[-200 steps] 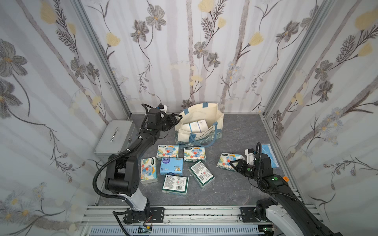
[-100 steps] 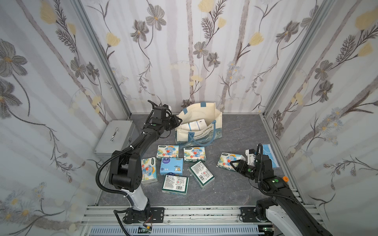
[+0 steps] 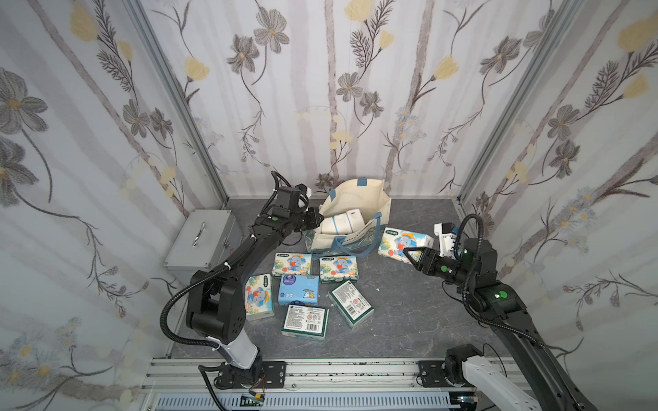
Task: Put tissues into the canvas bag
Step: Adjust the canvas bag at the center of the board.
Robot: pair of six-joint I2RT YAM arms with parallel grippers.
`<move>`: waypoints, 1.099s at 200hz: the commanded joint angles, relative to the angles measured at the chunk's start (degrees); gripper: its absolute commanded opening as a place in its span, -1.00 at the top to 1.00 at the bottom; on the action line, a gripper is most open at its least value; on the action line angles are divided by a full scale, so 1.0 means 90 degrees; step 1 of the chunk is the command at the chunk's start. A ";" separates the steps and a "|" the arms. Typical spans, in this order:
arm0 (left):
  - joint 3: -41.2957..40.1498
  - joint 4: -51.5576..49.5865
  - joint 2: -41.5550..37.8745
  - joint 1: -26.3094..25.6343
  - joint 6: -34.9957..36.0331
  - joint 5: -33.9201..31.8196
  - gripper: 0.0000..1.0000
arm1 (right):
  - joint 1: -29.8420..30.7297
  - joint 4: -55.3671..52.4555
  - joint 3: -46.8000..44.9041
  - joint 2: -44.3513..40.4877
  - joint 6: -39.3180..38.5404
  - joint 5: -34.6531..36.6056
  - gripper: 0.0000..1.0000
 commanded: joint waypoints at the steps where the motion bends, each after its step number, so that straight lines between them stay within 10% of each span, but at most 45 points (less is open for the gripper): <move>1: -0.0104 0.0166 -0.0326 -0.0201 0.0766 0.0256 1.00 | 0.0041 0.0493 0.0583 0.0207 -0.0239 -0.0339 -0.01; 100: -0.0563 0.0406 -0.1024 -0.0784 0.1821 0.0258 1.00 | 0.1287 -0.0482 0.2330 0.1672 -0.1592 0.1413 0.07; 220: -0.0561 0.0344 -0.0991 -0.0816 0.1832 0.0038 1.00 | 0.3843 -0.1591 -0.0522 -0.0136 -0.0435 0.4698 0.20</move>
